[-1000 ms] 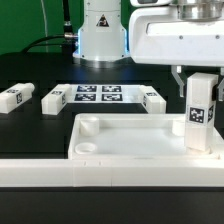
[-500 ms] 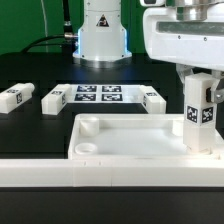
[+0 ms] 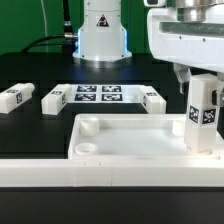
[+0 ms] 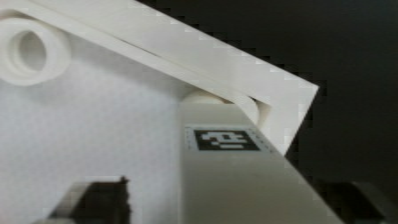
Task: Assemble desk
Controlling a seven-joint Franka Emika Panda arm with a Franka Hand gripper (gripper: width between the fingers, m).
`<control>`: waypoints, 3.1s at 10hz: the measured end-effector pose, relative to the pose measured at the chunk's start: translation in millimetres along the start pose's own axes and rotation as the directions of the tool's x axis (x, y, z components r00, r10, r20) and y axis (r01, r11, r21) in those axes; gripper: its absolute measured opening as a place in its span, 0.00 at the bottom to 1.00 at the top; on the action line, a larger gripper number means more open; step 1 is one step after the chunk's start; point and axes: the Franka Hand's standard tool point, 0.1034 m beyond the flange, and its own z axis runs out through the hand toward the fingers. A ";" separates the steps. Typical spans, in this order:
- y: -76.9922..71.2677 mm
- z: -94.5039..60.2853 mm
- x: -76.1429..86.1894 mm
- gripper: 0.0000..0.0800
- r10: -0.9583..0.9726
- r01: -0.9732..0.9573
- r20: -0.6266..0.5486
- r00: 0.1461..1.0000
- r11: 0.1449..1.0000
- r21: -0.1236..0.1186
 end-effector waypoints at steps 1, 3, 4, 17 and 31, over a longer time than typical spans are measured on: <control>1.2 0.0 -2.3 0.74 -0.051 0.052 0.006 0.999 0.999 -0.015; 1.0 0.6 -2.1 0.81 -0.223 0.223 0.009 0.975 0.975 -0.013; 1.1 0.8 -2.1 0.81 -0.292 0.292 0.010 0.956 0.956 -0.013; -1.0 0.0 -1.1 0.65 -0.985 0.985 0.024 0.171 0.170 -0.040; 1.0 0.9 3.6 0.36 -0.403 0.403 -0.020 0.915 0.915 -0.004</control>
Offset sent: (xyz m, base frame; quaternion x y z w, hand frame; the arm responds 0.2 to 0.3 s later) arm 0.0000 0.0000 0.0000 0.0000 0.0000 -0.1938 0.9810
